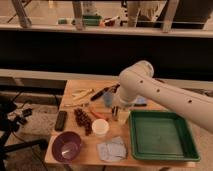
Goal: Place fork in purple bowl
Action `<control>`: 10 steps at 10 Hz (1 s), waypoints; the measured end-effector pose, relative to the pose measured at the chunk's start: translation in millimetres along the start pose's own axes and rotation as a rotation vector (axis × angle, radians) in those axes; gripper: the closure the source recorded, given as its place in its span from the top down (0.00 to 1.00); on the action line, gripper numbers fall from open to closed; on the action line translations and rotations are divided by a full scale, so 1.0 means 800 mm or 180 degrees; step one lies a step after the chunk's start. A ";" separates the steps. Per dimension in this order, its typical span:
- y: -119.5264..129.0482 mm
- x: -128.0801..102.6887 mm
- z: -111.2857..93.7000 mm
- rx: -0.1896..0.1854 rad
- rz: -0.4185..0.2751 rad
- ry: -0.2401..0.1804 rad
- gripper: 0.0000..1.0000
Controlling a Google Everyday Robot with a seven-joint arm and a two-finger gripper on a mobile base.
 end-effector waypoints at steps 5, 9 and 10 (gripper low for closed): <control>0.000 -0.001 0.001 -0.0008 -0.0004 -0.0006 0.80; 0.001 -0.035 0.007 -0.0019 -0.0093 -0.0162 0.80; -0.002 -0.061 0.010 -0.0026 -0.0172 -0.0232 0.80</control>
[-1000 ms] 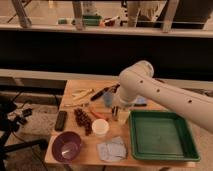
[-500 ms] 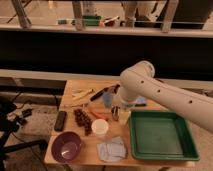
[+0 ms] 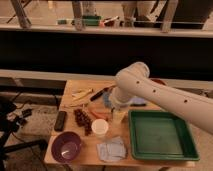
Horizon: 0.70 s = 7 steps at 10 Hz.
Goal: Place fork in purple bowl
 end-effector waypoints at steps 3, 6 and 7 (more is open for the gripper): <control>-0.020 -0.088 0.017 -0.0019 -0.0234 -0.0201 0.80; -0.054 -0.177 0.041 -0.0063 -0.0462 -0.0413 0.80; -0.063 -0.204 0.051 -0.0115 -0.0525 -0.0466 0.80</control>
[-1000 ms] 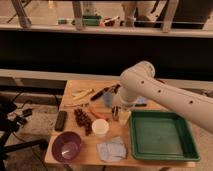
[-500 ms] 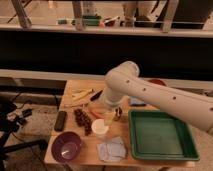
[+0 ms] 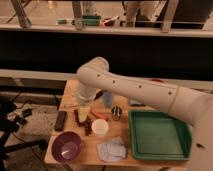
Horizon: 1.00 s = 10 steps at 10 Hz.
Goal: Place fork in purple bowl
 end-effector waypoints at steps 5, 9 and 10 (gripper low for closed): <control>-0.009 -0.010 0.007 -0.0022 -0.0025 -0.0033 0.80; -0.020 -0.017 0.024 -0.0068 -0.0047 -0.0067 0.80; -0.029 -0.026 0.037 -0.0093 -0.0074 -0.0095 0.80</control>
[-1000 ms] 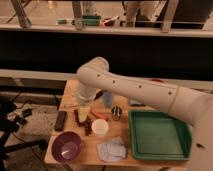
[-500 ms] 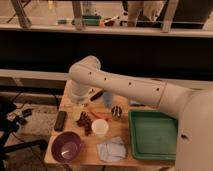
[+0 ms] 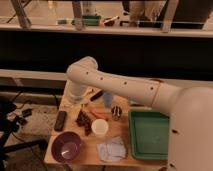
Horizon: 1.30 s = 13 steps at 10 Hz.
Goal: Place fork in purple bowl
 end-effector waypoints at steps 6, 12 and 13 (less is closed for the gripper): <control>-0.073 0.020 0.047 0.0085 0.0019 -0.0024 0.80; -0.086 0.048 0.084 0.0175 0.0063 0.0313 0.80; -0.091 0.049 0.089 0.0163 0.0053 0.0302 0.80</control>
